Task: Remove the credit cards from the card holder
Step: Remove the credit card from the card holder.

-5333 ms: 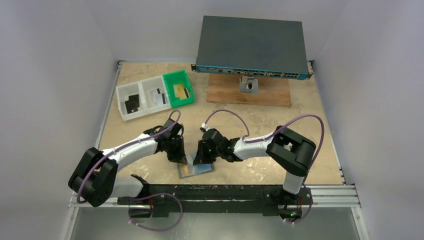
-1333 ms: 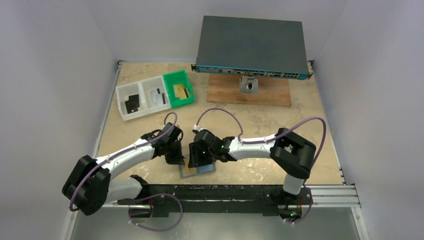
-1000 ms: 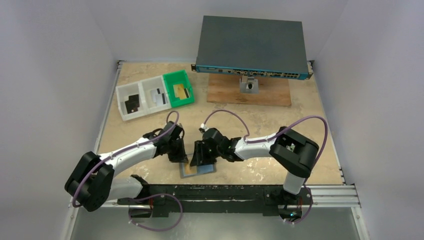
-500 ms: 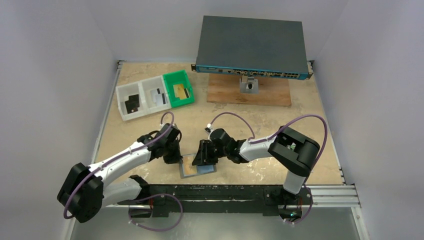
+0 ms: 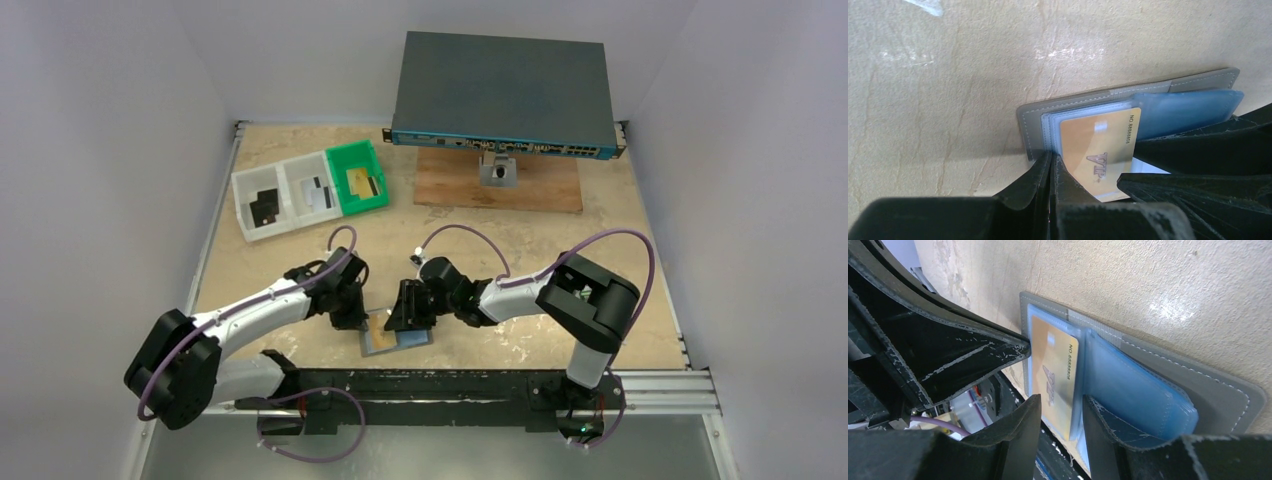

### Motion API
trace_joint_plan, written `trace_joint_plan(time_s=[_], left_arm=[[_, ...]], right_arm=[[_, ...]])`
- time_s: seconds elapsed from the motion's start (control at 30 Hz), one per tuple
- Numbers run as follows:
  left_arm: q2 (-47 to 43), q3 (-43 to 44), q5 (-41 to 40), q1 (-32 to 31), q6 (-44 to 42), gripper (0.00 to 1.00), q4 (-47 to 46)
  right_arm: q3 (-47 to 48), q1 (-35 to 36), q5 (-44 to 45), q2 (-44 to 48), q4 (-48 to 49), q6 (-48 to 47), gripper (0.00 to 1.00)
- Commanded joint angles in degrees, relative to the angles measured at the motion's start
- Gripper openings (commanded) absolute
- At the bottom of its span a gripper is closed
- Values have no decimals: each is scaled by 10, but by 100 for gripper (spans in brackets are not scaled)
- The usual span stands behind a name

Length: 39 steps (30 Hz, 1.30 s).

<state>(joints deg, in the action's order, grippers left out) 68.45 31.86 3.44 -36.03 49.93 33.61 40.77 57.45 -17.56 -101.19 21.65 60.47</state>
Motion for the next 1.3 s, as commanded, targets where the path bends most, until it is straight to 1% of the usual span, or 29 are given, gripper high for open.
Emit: trace_joint_plan(time_s=[0.0,0.13,0.33,0.77,1.1,1.2,1.27], left_arm=[[25,-4,14,-11,-4,0,-35],[46,-4,7,-12,3,0,-36],[71,-9,-14,-12,18,0,-28],[91,-21,-21,-12,36,0,-33],[94,-16,-17,-12,33,0,-35],[97,-15,-13,-13,30,0,-38],[99,-14,-9,-12,28,0,-40]], right_arm=[[-13,-5,14,-16,-29,-9,37],[-18,-6,9,-20,-18,-6,36],[-47,-19,-12,-16,33,10,27],[-125,-49,-71,-11,202,62,27],[-123,-52,-79,-18,212,61,16],[-115,-52,-77,-18,210,56,15],[-109,-52,-73,-19,204,52,16]])
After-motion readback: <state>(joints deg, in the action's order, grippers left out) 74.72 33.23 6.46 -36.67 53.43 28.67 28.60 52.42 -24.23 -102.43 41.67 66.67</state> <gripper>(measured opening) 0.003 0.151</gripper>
